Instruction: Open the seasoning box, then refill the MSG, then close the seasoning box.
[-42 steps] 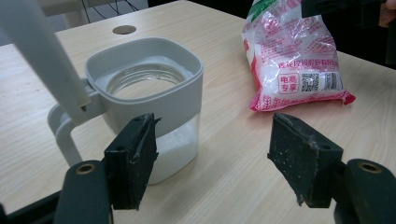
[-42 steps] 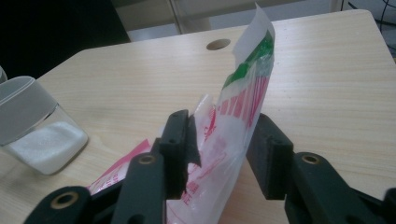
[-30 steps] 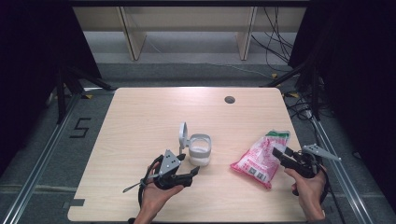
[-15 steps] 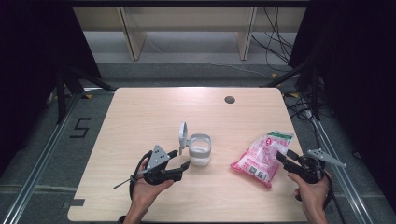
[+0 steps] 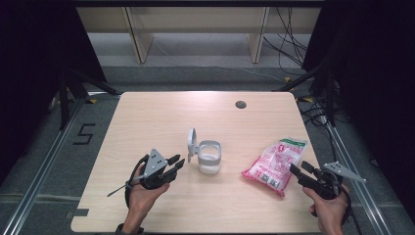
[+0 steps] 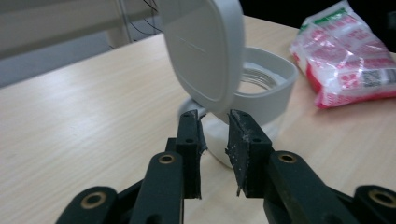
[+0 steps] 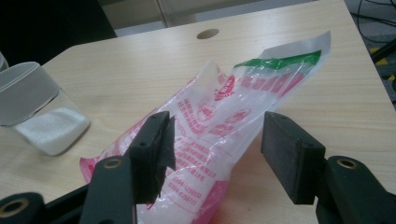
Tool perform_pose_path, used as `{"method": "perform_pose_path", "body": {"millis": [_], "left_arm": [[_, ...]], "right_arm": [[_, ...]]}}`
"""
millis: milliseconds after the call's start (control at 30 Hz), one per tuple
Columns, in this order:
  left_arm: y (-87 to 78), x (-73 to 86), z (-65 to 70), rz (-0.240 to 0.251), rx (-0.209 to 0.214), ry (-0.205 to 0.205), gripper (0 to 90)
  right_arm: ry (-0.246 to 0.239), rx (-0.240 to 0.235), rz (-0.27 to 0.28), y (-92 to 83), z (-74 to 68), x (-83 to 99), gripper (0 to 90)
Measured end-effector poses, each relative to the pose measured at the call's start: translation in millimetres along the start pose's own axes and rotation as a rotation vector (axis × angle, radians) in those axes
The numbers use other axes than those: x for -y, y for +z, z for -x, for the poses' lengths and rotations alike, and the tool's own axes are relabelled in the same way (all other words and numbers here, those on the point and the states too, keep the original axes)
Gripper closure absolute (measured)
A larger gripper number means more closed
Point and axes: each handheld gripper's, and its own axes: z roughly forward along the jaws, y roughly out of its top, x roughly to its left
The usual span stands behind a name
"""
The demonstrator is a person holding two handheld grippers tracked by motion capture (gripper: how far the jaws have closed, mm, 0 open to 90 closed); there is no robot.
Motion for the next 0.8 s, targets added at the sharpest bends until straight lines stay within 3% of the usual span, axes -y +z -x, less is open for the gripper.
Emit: {"method": "perform_pose_path", "body": {"millis": [33,133,167,233,267,300,367,400,433,467,533,600,700,733,767,800], "left_arm": [[-0.3,0.3,-1.9,0.003,-0.002,0.011,78.5],[-0.4,1.1,-4.2,0.004,-0.02,0.01,83.1],[-0.3,1.0,-5.4,0.009,-0.026,0.02,84.7],[-0.5,1.4,-7.2,0.007,-0.034,0.021,86.4],[-0.4,1.7,-8.2,0.008,-0.039,0.022,86.7],[0.2,2.3,-8.3,0.014,-0.037,0.004,87.0],[-0.5,2.2,-11.4,0.013,-0.044,0.007,87.8],[-0.4,2.0,-12.2,0.014,-0.042,-0.008,88.3],[-0.4,1.7,-13.5,0.014,-0.043,-0.004,88.7],[0.1,1.4,-14.1,0.015,-0.043,-0.008,89.1],[1.7,0.1,-15.9,0.015,-0.039,-0.008,89.3],[4.6,-2.1,-16.2,0.013,-0.036,-0.013,89.4],[9.7,-4.9,-17.3,0.021,-0.03,-0.017,89.4],[11.1,-6.3,-17.6,0.021,-0.034,-0.022,89.5],[13.2,-7.5,-18.0,0.025,-0.031,-0.026,89.4],[15.0,-9.1,-18.4,0.024,-0.031,-0.022,89.4]], "right_arm": [[0.025,0.005,-0.015,-0.9,-3.4,0.1,43.3],[-0.005,0.002,-0.008,-2.2,-5.7,1.0,43.3],[-0.001,-0.01,0.016,-0.5,-7.3,2.5,43.3],[0.013,-0.021,-0.003,-2.6,-10.9,2.5,43.2],[-0.021,-0.007,-0.011,-2.9,-10.5,2.3,43.2],[-0.037,-0.01,-0.012,-4.1,-10.8,1.9,43.4],[-0.015,-0.043,0.003,-3.5,-13.6,2.9,43.5],[-0.042,-0.013,0.002,-3.9,-13.7,3.0,43.5],[-0.028,-0.022,-0.007,-4.8,-15.6,3.1,43.5],[-0.048,-0.013,-0.011,-5.4,-15.6,2.8,43.5],[-0.043,-0.036,-0.004,-6.3,-17.5,3.9,43.4],[-0.056,-0.017,-0.005,-7.2,-20.1,4.6,43.4],[-0.063,-0.041,-0.009,-8.8,-23.9,5.5,43.4],[-0.067,-0.026,-0.001,-8.9,-25.9,6.5,43.4],[-0.062,-0.064,0.006,-8.8,-27.1,7.1,43.4],[-0.069,-0.059,0.002,-9.1,-29.3,7.9,43.4]]}}
